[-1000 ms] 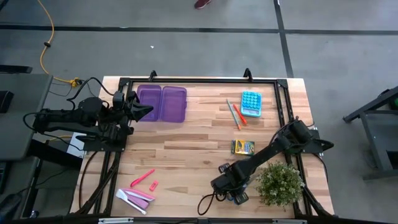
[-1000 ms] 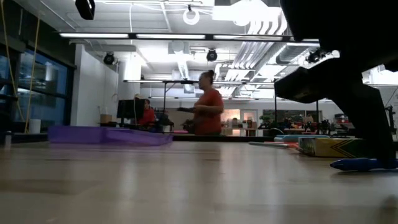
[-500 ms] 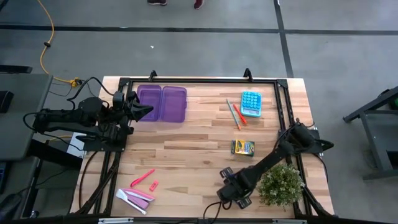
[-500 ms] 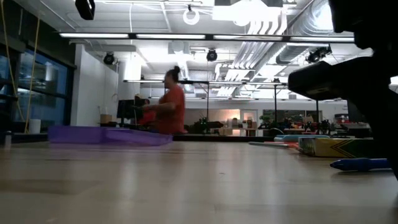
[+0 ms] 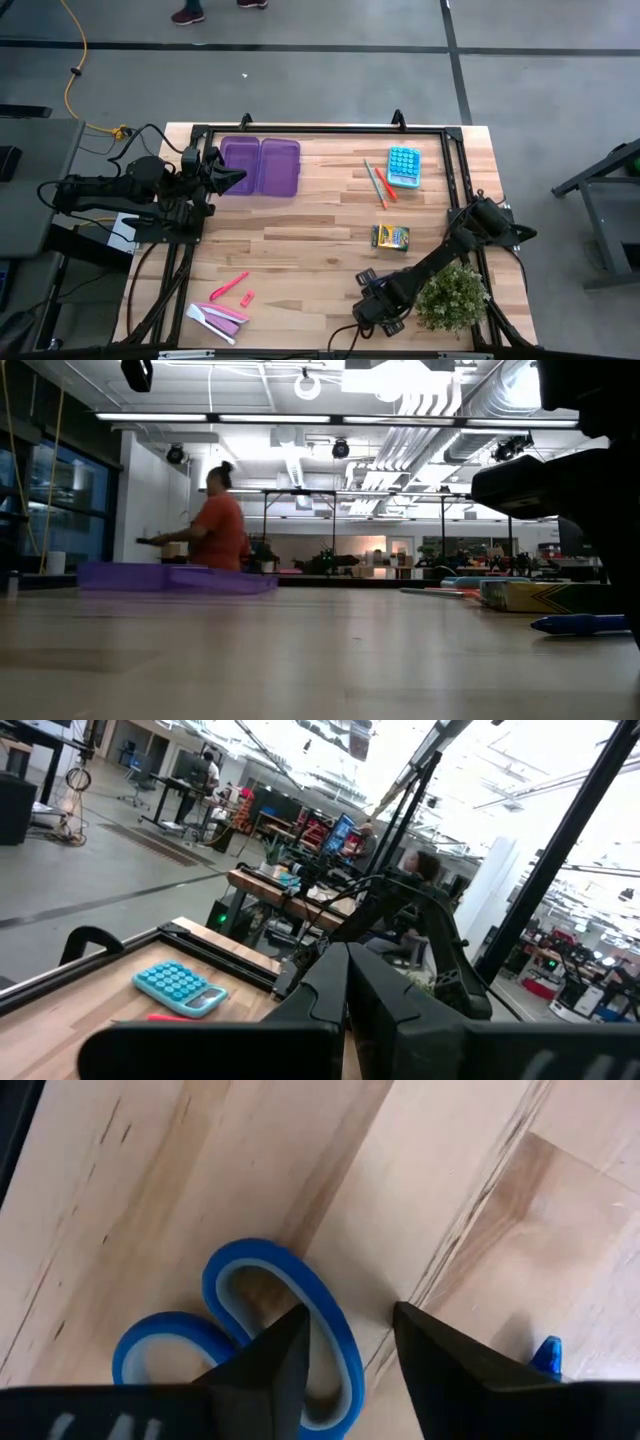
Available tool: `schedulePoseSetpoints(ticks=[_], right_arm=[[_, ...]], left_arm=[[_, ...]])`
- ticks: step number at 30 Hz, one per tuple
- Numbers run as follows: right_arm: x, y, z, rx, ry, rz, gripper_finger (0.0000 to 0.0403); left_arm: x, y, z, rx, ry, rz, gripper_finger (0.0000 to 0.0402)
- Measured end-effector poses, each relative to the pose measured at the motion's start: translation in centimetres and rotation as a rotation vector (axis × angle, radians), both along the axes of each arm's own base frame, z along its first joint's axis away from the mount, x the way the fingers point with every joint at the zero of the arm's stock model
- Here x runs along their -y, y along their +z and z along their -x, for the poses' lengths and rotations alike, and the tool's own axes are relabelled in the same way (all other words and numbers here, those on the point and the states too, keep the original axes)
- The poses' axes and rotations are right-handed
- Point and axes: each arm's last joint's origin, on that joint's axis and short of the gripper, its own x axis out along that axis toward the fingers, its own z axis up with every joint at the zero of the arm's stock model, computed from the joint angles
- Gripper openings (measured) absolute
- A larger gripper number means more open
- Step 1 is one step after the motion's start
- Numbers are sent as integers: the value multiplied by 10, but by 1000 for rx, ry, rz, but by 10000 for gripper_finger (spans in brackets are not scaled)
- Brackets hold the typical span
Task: Pack school essentials
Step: Put the blue scissors into the purple supply box
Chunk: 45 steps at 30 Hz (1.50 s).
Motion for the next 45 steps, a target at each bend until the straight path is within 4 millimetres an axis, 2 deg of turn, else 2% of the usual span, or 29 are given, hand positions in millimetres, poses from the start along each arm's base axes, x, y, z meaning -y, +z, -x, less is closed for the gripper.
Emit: schedulePoseSetpoints(ticks=[8, 11, 23, 27, 31, 38, 41, 45], right_arm=[[6, -1, -4, -1, -17, 9, 31], [7, -1, -4, -1, -16, 11, 8], [8, -1, -5, 4, -21, 23, 4], [9, 4, -6, 2, 31, 45, 2], [21, 14, -6, 11, 48, 105, 1], [60, 62, -20, 131, -34, 33, 1], [87, 94, -32, 265, -108, -104, 1], [124, 128, -44, 418, -203, -251, 0]], left_arm=[[0, 0, 0, 0, 2, 0, 0], [0, 0, 0, 0, 5, -1, 0], [-1, 0, 0, 0, 29, 2, 0], [-1, 0, 0, 0, 29, 2, 0], [-1, 0, 0, -1, 29, 2, 0], [-1, 0, 0, -3, 29, 2, 0], [-1, 0, 0, -3, 29, 2, 0], [-1, -1, -1, -8, 29, 2, 0]])
